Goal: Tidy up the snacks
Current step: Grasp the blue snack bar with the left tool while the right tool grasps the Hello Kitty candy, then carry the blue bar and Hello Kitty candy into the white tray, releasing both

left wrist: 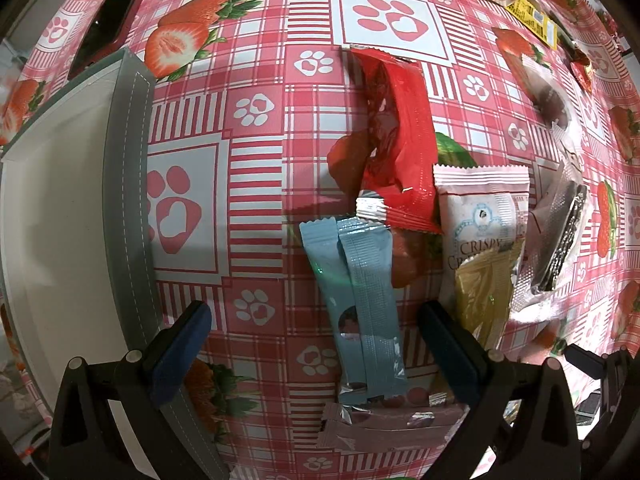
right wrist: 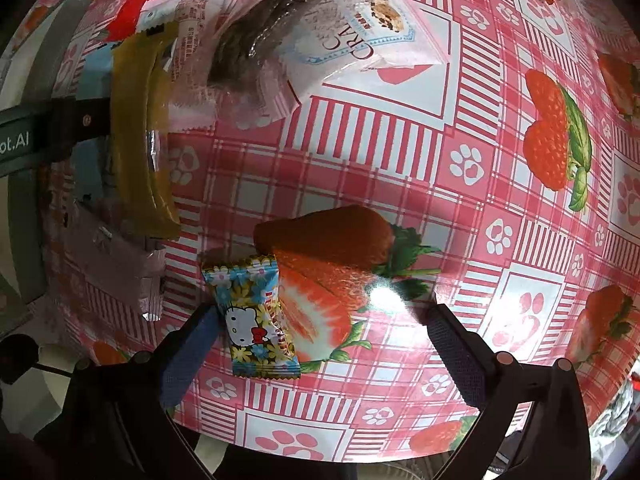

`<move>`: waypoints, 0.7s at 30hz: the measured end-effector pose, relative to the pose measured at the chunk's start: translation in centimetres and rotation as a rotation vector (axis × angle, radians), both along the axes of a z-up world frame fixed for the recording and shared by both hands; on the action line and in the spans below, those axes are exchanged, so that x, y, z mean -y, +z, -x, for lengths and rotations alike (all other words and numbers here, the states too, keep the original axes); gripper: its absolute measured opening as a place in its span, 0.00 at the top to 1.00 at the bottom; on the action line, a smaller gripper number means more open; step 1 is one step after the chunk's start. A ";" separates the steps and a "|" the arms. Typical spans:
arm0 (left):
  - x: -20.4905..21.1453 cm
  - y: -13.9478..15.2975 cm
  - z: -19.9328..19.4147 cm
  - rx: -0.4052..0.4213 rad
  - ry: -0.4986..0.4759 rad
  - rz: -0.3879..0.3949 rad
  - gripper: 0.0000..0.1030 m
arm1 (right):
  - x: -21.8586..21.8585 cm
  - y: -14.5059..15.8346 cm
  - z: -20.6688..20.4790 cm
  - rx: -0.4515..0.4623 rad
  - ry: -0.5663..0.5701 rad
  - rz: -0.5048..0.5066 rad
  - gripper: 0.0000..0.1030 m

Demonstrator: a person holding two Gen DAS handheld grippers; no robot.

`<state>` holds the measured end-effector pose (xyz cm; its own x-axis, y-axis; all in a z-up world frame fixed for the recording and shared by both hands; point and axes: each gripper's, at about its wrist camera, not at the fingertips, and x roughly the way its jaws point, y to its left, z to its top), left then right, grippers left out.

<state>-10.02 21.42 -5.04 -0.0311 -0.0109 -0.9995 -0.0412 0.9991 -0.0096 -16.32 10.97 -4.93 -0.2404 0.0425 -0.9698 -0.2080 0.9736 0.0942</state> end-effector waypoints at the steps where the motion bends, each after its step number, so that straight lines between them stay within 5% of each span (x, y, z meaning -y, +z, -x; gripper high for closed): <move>1: 0.0 0.1 0.1 0.001 0.001 -0.001 0.00 | -0.1 0.1 0.0 -0.001 -0.001 -0.002 0.00; 8: -0.4 3.5 1.5 0.048 0.003 -0.022 0.00 | 0.0 -0.1 -0.2 -0.028 0.003 0.002 0.00; 13: -0.3 2.7 0.1 -0.028 -0.013 -0.015 0.03 | 0.1 -0.2 -0.6 -0.041 -0.003 0.005 0.01; 16: 0.9 3.6 -0.7 -0.011 -0.058 -0.015 0.17 | 0.0 0.6 -0.6 -0.023 0.010 0.000 0.16; 18: 1.7 4.0 -0.8 0.006 -0.104 -0.016 0.31 | -0.2 1.4 -0.7 -0.001 0.032 -0.007 0.39; 19: 2.2 4.2 -1.0 0.015 -0.134 -0.014 0.43 | -0.3 1.8 -0.9 0.012 0.043 -0.012 0.48; 20: 2.6 4.4 -1.0 0.020 -0.155 -0.013 0.59 | -0.4 2.2 -1.1 0.025 0.051 -0.023 0.69; 21: 2.9 4.5 -1.2 0.023 -0.175 -0.007 0.70 | -0.4 2.4 -1.2 0.022 0.046 -0.036 0.74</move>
<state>-8.81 18.47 -0.54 -0.0092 -0.0008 -1.0000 0.1339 0.9910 -0.0020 -15.07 11.40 -2.57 -0.2213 0.0664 -0.9729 -0.2550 0.9590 0.1235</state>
